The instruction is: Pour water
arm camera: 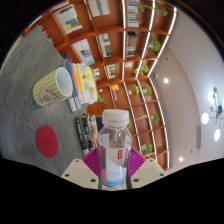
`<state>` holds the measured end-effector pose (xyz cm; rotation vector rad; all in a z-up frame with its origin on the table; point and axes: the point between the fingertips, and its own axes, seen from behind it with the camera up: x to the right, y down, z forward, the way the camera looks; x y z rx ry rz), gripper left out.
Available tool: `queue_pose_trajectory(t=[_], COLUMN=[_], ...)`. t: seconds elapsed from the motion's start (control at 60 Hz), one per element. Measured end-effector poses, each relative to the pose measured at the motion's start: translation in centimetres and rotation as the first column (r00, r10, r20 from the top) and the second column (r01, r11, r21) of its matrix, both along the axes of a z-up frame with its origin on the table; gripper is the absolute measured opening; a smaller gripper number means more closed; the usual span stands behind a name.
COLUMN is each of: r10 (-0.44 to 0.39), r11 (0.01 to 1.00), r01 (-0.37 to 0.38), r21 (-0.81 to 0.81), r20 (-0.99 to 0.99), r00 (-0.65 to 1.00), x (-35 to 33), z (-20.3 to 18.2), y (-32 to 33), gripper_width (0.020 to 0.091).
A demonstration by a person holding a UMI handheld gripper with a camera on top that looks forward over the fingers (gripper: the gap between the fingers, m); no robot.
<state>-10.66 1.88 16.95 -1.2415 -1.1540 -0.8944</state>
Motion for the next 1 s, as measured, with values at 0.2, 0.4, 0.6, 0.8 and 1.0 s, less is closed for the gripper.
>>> queue_pose_trajectory(t=[0.2, 0.4, 0.6, 0.8, 1.0], r10=[0.040, 0.019, -0.040, -0.006, 0.137], r11=[0.989, 0.950, 0.926, 0.939, 0.980], r01=[-0.091, -0.217, -0.251, -0.237, -0.163], r21=[0.116, 0.224, 0.281, 0.249, 0.118], r20=[0.380, 0.653, 0.735, 0.701, 0.198], r00=[0.924, 0.757, 0.677, 0.714, 0.971], x=[-7.3, -11.7, -13.0, -12.4, -10.4], z=[-0.1, 0.3, 0.9, -0.1, 2.0], y=[2.1, 2.6, 2.5, 2.9, 1.5], gripper_width=[0.0364, 0.0361, 0.0362, 0.0363, 0.0362])
